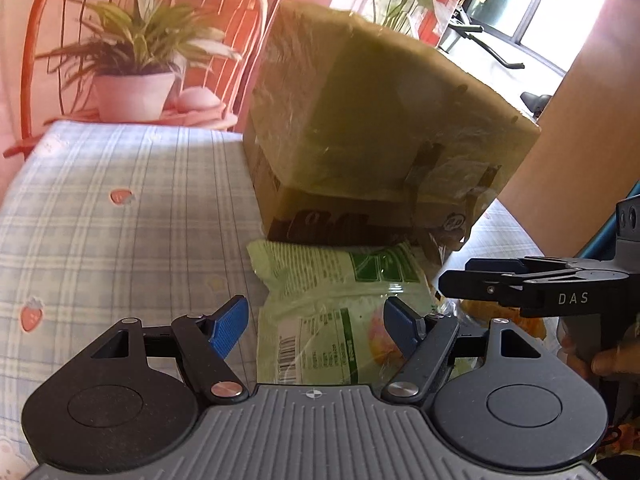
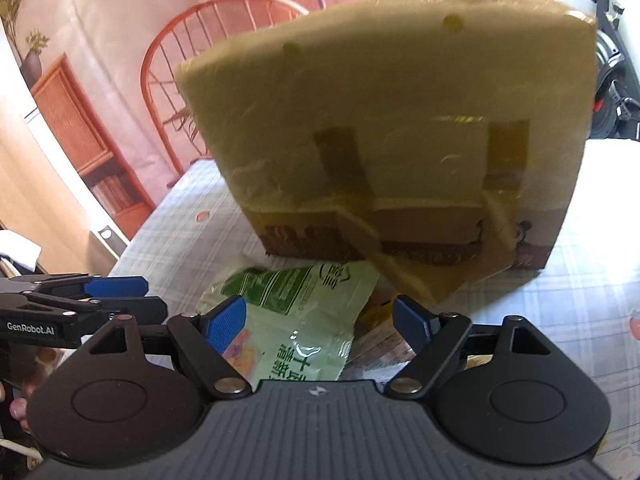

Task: Organize snacks
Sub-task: 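Lower both tools to the light green bag beside the box, then close the left tool on the light green bag while the right tool grips it too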

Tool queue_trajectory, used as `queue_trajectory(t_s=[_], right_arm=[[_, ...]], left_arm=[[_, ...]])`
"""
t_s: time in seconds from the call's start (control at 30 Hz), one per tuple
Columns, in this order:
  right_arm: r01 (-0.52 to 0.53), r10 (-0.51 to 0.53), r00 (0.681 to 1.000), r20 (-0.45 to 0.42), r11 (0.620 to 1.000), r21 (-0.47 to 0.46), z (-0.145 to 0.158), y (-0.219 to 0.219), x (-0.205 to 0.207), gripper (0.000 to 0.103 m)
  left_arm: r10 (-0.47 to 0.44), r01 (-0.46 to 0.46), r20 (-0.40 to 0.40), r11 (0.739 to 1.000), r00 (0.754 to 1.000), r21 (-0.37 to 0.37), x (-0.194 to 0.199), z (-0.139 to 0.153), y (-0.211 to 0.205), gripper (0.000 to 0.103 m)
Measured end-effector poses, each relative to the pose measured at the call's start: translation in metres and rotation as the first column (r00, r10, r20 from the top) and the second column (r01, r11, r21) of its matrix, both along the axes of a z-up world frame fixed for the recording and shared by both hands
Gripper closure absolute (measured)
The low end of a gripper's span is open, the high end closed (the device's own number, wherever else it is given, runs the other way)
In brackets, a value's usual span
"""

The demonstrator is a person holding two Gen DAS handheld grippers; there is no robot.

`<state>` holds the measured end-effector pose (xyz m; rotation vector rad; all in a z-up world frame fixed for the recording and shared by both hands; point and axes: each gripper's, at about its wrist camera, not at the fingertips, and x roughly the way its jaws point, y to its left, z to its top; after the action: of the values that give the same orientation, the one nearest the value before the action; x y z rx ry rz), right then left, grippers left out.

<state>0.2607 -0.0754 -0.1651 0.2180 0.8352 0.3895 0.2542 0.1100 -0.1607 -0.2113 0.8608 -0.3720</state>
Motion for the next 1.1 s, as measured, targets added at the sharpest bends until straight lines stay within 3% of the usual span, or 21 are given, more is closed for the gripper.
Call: queue_trajectory(t_s=[0.3,0.43,0.6,1.1], right_arm=[[-0.058,0.057,0.997,-0.047,0.998,-0.022,-0.012,0.019,0.002,0.021],[-0.075,0.072,0.995,-0.073,0.996,-0.041,-0.020,0.023,0.004,0.030],[-0.095,0.092,0.993,-0.075,0.995,-0.033,-0.024,0.023,0.004,0.033],[-0.098,0.097,0.992,-0.082,0.995,-0.012,-0.028,0.021,0.005,0.034]], left_arm=[[-0.001,-0.001,-0.029,0.999,1.000,-0.049,0.000,-0.019,0.000,0.026],[-0.008,0.006,-0.040,0.998,0.999,-0.058,0.000,-0.024,-0.001,0.026],[-0.007,0.003,-0.060,0.997,0.998,-0.074,0.003,-0.031,0.002,0.027],[0.004,-0.017,-0.095,0.991,0.995,-0.132,0.009,-0.046,0.006,0.027]])
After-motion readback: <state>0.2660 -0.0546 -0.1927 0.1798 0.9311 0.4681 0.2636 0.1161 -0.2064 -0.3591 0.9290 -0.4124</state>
